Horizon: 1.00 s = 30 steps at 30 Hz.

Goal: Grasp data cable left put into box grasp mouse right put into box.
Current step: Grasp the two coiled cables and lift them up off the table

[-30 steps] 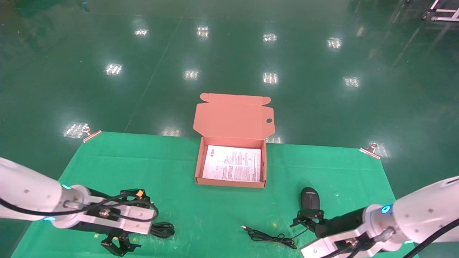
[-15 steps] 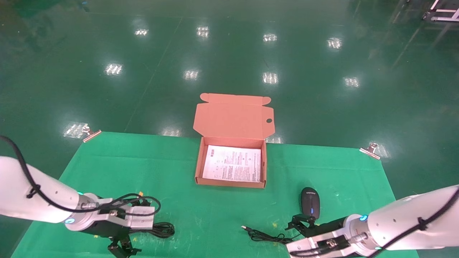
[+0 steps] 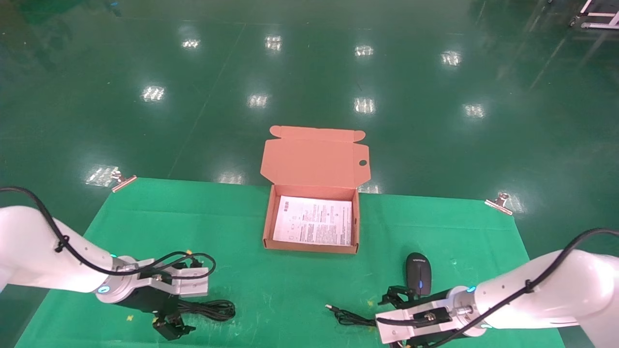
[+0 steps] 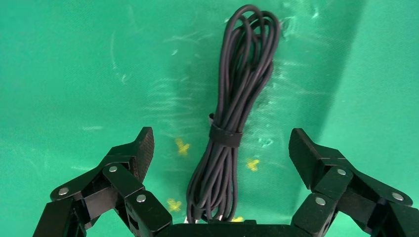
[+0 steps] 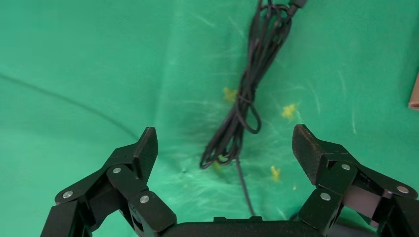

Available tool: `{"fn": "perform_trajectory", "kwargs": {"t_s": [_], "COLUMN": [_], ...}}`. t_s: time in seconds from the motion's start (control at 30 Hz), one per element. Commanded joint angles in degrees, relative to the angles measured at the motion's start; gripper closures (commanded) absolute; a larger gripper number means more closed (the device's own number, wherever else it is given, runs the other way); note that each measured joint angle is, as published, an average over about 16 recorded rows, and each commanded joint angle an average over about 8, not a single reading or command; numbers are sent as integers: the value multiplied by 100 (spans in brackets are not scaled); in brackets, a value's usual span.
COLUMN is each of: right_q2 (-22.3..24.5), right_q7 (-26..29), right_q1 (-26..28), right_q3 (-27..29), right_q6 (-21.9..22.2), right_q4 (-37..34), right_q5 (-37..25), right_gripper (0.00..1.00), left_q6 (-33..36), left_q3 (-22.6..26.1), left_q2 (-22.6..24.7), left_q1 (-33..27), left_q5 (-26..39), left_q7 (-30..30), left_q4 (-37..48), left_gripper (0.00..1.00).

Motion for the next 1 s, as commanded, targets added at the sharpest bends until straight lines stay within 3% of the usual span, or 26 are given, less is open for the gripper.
{"fn": "perform_trajectory", "kwargs": {"t_s": [0.03, 0.1, 0.17, 0.2, 1.0], "right_q2": [-82, -119, -140, -148, -127], "right_q7": [-100, -177, -214, -224, -207], "right_q1": [9, 9, 8, 9, 11], "right_q3": [-4, -7, -5, -5, -1], "right_q6": [123, 193, 227, 236, 210], "right_q4": [-170, -260, -323, -345, -286], "right_q5": [-28, -41, -38, -38, -28], "right_gripper": [45, 70, 95, 100, 100], "left_q6": [-76, -139, -181, -194, -169], "left_q3": [-9, -21, -34, -38, -34], "left_q2": [38, 64, 84, 92, 71], "left_q1": [-18, -32, -48, -54, -44], "left_q5": [-8, -16, -27, -31, -32], "left_q7": [93, 143, 167, 176, 155], "left_q4": [162, 311, 423, 460, 372], "left_gripper": [71, 96, 100, 100, 100]}}
